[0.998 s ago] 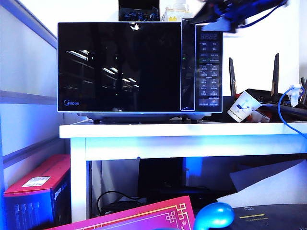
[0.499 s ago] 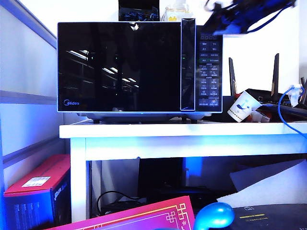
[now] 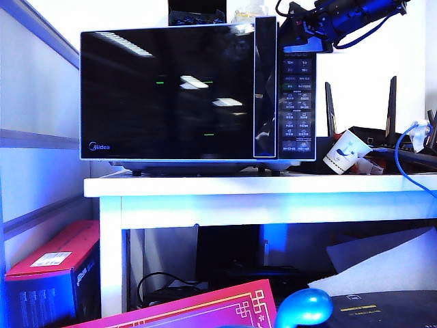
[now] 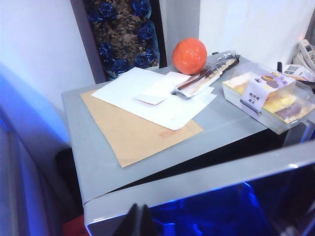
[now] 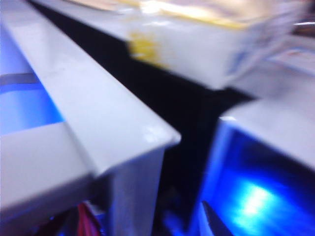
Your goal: Open the microwave door, place the box of snacks from the top of the microwave inside, then close the microwave door.
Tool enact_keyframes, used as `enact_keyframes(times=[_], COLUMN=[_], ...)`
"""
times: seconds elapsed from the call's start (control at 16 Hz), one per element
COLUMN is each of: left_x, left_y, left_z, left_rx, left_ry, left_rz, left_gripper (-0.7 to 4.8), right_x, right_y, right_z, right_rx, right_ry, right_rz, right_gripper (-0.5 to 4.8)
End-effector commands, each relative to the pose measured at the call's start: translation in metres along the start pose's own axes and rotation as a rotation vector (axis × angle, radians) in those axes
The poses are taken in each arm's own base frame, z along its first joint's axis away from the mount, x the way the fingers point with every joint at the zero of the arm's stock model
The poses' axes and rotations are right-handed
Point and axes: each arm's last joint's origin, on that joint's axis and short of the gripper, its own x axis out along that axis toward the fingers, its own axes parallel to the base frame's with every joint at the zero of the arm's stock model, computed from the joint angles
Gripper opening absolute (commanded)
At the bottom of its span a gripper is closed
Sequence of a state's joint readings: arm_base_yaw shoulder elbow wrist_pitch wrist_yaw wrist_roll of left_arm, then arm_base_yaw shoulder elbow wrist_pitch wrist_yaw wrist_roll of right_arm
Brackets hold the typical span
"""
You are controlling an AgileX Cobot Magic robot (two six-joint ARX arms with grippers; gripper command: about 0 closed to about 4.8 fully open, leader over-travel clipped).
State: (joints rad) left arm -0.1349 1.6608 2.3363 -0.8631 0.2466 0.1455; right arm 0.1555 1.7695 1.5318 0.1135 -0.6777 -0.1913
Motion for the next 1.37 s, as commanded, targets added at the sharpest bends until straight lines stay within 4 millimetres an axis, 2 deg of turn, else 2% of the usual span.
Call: enact_keyframes(times=[0.06, 0.62, 0.75, 1.06, 1.37], left_x=[-0.002, 0.033, 0.038, 0.051, 0.085], left_y=[0.000, 0.007, 0.008, 0.010, 0.015], left_z=[0.003, -0.010, -0.012, -0.015, -0.026], left_rx=[0.011, -0.008, -0.010, -0.007, -0.025], left_ry=[-0.026, 0.017, 0.023, 0.001, -0.010], left_rz=[-0.001, -0.007, -0.009, -0.039, -0.089], left_gripper=[-0.06, -0.06, -0.06, -0.06, -0.06], right_x=[-0.006, -0.017, -0.017, -0.019, -0.019], right_y=[0.002, 0.004, 0.005, 0.007, 0.008], right_z=[0.010, 0.014, 0.014, 0.014, 0.014], right_rx=[0.036, 0.164, 0.184, 0.225, 0.254], right_ry=[-0.070, -0.082, -0.078, -0.070, -0.060], right_rz=[0.180, 0.474, 0.512, 0.609, 0.642], right_gripper=[3.22, 3.22, 3.03, 3.02, 3.01])
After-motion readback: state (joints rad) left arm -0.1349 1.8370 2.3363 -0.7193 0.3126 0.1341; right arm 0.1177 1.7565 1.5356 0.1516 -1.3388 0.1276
